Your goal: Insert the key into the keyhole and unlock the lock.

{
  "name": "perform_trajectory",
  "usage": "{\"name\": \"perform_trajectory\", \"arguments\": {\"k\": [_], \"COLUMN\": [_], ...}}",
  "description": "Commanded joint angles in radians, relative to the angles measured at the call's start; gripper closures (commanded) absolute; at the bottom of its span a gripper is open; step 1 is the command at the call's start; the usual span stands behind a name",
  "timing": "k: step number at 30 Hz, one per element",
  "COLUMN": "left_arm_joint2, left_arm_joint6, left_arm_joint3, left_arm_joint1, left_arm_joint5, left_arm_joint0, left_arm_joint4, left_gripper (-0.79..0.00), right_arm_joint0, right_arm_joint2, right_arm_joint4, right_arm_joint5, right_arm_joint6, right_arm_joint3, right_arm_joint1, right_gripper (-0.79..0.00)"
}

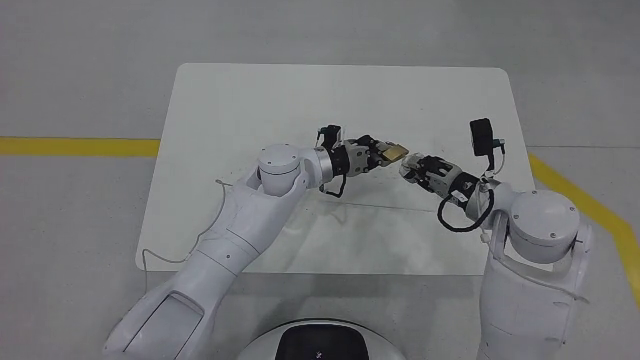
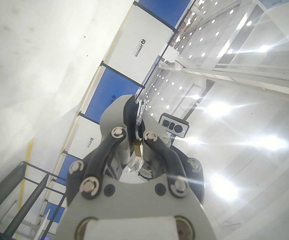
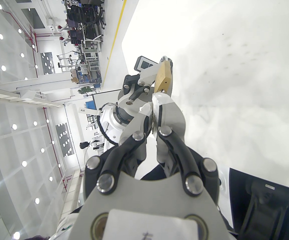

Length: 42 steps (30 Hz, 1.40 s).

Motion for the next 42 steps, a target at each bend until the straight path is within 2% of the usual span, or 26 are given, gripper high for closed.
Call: {"name": "perform_trajectory", "arguments": {"k": [1,13,16,19,23,27,31,42], "left_arm_joint2": [0.0,-0.002,-0.023,-0.06,-0.051,-0.037,-0.016,0.027], "left_arm_joint6": [0.0,-0.001,-0.039,-0.118,-0.201,-0.245,-0.283,-0.294], "left_arm_joint3": [0.0,-0.003,-0.031,0.007,0.068,0.119,0.159,0.184], "left_arm_joint1": [0.0,0.0,0.006,0.014,0.019,0.018,0.016,0.014], "left_arm_joint5": [0.0,-0.002,-0.008,0.032,0.073,0.086,0.093,0.056], "left_arm_joint0": [0.0,0.004,0.007,-0.009,-0.047,-0.07,-0.096,-0.111], "left_arm_joint4": [0.0,-0.008,-0.024,-0.081,-0.067,-0.061,-0.053,0.006], "left_gripper": [0.0,0.0,0.0,0.0,0.0,0.0,0.0,0.0], "right_arm_joint0": [0.0,0.0,-0.007,-0.028,-0.061,-0.126,-0.175,-0.156], "right_arm_joint2": [0.0,0.0,0.01,0.052,0.079,0.062,-0.003,-0.077], "right_arm_joint4": [0.0,0.0,0.046,0.129,0.233,0.354,0.462,0.692], "right_arm_joint5": [0.0,0.0,0.007,0.025,0.053,0.074,0.093,0.268], "right_arm_joint6": [0.0,0.0,-0.007,-0.026,-0.054,-0.074,-0.093,-0.269], "right_arm_joint3": [0.0,0.0,-0.003,0.003,-0.011,-0.037,-0.033,-0.054], "right_arm_joint1": [0.0,0.0,0.001,0.011,0.037,0.076,0.139,0.307], "right_gripper": [0.0,0.0,0.0,0.0,0.0,0.0,0.0,0.0]}}
